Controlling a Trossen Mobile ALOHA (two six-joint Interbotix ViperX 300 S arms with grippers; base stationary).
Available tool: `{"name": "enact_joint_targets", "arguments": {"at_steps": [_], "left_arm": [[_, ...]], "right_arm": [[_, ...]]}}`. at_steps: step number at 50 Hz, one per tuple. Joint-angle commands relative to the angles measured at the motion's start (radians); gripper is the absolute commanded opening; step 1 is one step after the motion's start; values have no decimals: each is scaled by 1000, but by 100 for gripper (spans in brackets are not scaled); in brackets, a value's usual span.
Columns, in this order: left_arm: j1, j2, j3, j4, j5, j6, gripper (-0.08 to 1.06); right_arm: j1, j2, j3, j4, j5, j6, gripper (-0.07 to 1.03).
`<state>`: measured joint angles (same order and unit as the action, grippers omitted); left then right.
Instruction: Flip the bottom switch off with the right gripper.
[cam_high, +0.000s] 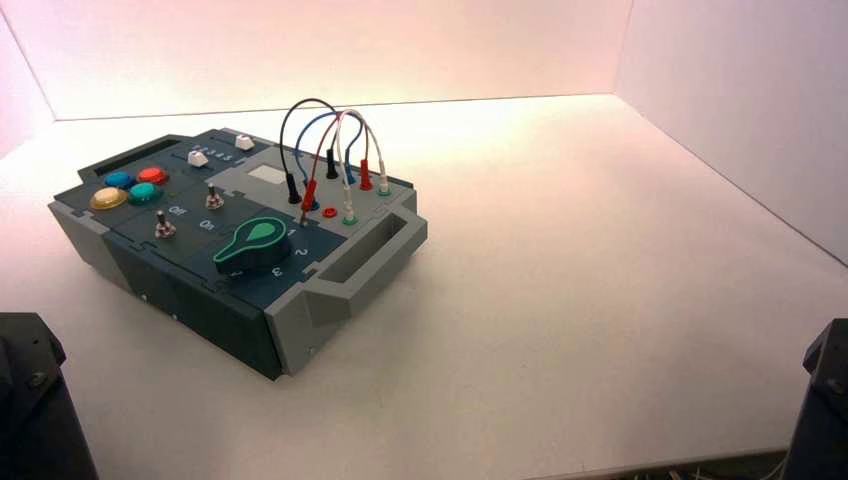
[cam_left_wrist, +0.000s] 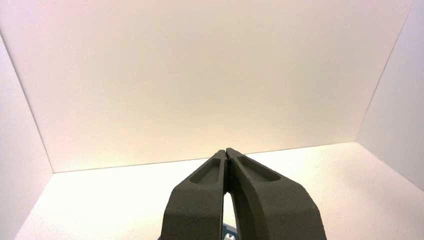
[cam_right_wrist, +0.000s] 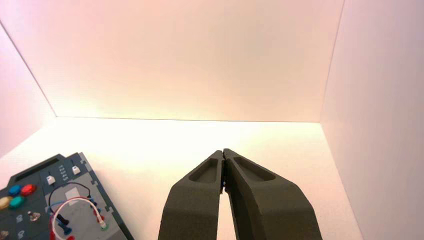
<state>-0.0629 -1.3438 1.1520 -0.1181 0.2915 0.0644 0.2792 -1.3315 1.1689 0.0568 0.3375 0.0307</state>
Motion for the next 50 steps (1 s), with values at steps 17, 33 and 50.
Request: {"name": "enact_joint_targets", "arguments": {"at_steps": [17, 33, 50], "left_arm": [[2, 14, -18, 3, -28, 2, -3], [2, 87, -26, -3, -40, -2, -3], [2, 439, -172, -12, 48, 0, -3]], "right_arm": [[5, 6, -18, 3, -11, 3, -2], [89, 61, -35, 28, -8, 3, -2], [463, 483, -150, 71, 2, 25, -2]]}}
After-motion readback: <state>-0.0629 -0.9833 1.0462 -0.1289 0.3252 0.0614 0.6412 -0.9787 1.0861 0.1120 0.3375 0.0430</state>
